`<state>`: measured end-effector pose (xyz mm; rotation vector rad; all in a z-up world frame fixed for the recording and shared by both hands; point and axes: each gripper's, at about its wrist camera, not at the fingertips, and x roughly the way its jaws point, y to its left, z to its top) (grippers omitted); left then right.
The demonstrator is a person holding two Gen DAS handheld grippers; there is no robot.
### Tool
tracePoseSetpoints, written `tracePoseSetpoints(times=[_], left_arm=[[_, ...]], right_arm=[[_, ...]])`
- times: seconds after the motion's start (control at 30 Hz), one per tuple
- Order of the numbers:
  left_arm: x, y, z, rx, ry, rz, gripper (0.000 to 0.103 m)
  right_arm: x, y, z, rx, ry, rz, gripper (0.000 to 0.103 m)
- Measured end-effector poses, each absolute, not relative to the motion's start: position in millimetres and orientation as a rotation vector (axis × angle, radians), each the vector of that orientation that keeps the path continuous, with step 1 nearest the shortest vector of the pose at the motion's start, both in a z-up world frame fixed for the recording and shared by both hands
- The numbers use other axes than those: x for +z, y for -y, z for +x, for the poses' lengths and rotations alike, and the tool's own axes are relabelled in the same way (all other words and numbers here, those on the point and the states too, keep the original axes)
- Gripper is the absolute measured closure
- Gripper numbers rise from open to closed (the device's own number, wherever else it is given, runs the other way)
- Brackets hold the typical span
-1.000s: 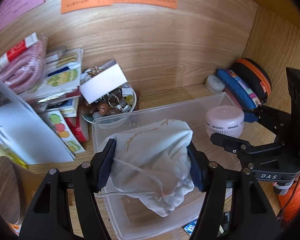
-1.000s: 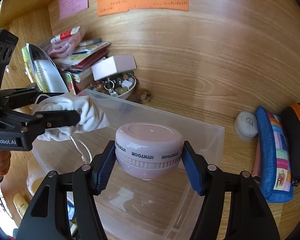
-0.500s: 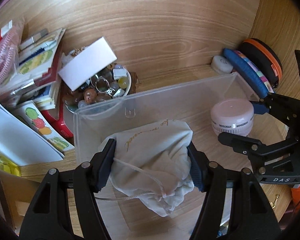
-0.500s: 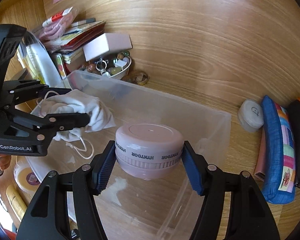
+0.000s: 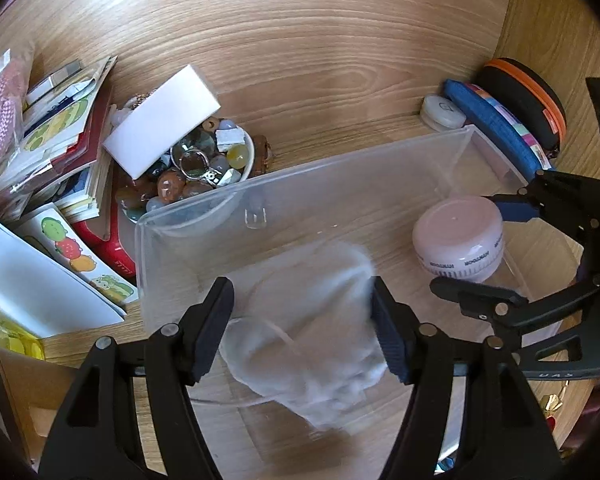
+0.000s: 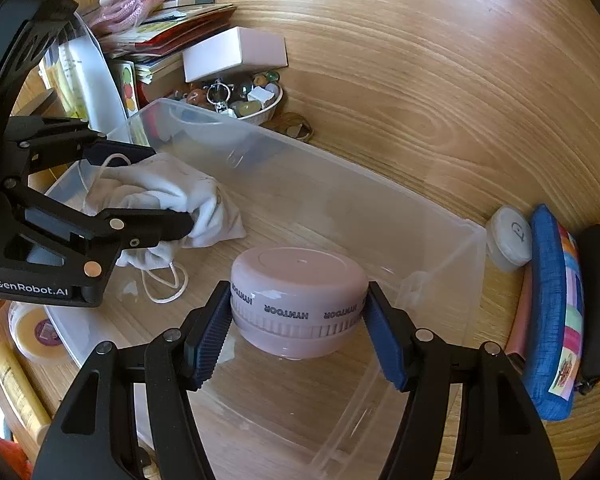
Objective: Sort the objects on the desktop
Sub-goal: 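Carry the white pouch over the clear box with the left tool while the right tool carries the pink device, then open the left tool to drop the pouch in the box while the right tool releases the pink device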
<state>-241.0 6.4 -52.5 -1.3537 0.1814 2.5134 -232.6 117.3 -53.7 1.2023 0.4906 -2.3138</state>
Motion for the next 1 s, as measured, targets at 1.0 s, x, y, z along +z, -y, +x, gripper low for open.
tracePoseSetpoints(times=[1.0], left_arm=[[-8,7,-202,2.519,-0.071,-1.273,0.032]], right_arm=[[-24,-133,-211,-2.362,-0.419,1.157,0.026]])
